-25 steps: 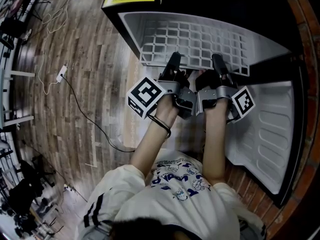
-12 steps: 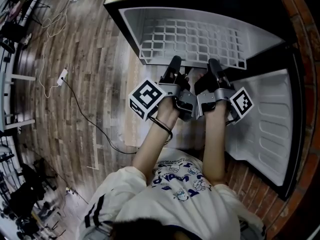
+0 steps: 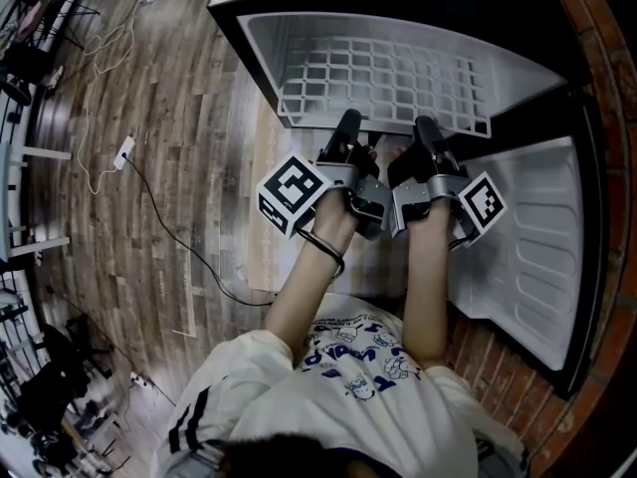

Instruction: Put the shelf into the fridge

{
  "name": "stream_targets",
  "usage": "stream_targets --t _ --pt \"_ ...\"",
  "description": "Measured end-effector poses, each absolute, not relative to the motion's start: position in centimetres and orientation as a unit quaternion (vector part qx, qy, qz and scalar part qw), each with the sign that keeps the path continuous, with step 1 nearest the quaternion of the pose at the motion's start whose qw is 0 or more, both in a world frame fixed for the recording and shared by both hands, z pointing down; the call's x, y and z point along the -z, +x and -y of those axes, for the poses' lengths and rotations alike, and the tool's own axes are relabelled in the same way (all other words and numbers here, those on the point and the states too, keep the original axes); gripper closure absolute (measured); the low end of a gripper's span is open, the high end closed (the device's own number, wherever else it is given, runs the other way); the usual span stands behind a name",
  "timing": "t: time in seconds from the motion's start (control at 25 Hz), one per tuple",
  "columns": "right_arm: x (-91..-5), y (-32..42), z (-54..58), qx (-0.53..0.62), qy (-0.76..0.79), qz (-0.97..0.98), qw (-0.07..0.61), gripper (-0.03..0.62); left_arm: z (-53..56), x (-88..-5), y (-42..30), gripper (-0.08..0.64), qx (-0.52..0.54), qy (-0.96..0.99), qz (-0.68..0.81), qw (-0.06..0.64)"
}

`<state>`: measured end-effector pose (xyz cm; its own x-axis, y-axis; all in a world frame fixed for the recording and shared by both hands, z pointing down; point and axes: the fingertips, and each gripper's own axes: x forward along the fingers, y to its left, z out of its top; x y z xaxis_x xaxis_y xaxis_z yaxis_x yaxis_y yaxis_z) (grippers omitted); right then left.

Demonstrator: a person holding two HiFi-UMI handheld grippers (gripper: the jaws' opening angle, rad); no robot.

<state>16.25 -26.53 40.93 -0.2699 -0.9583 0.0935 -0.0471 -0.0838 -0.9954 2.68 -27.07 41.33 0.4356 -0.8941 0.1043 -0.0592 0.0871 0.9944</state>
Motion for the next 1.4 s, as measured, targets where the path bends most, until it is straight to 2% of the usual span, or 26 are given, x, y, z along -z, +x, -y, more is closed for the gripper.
stream_targets --t 1.4 --pt "-40.3 16.4 26.4 0.563 -0.458 -0.557 0.403 0.545 27.2 -40.7 2.8 0.522 0.337 0.595 0.401 0.609"
